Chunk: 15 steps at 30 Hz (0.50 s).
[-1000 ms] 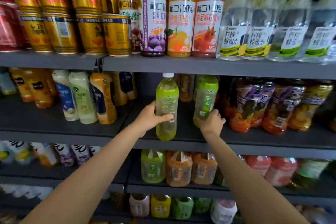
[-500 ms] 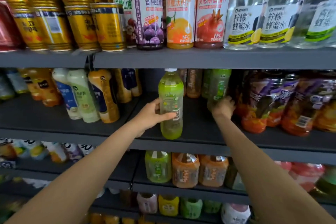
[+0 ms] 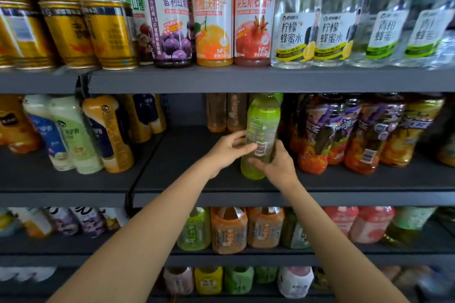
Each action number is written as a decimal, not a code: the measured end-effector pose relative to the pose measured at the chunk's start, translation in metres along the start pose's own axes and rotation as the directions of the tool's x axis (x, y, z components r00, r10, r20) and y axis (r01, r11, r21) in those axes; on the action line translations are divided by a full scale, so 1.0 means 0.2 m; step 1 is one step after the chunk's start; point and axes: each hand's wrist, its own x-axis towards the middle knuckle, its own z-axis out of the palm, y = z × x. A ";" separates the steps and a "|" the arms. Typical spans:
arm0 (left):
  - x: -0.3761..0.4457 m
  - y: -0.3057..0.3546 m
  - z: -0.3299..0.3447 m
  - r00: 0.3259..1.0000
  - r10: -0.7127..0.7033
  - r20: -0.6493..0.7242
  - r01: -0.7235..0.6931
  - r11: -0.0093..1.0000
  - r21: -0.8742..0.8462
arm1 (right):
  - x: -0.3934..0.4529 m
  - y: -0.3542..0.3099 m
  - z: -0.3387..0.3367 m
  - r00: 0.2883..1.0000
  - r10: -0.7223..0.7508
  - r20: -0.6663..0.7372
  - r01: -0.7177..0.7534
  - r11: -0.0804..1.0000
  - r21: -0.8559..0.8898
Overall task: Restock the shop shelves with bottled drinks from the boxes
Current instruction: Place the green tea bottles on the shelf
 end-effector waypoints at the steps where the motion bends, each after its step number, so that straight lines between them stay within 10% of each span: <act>1: 0.01 0.00 0.01 0.999 0.021 -0.050 -0.017 0.998 0.067 | 0.01 0.01 0.02 0.996 0.002 -0.084 -0.005 0.999 -0.043; 9: -0.06 -0.07 -0.01 0.959 0.044 -0.281 0.041 0.957 0.287 | 0.10 0.00 0.13 0.857 0.074 -0.511 -0.272 0.906 -0.325; 15: -0.15 -0.16 -0.14 0.932 0.050 -0.360 0.076 0.942 0.327 | 0.16 -0.01 0.15 0.868 0.129 -0.480 -0.330 0.872 -0.361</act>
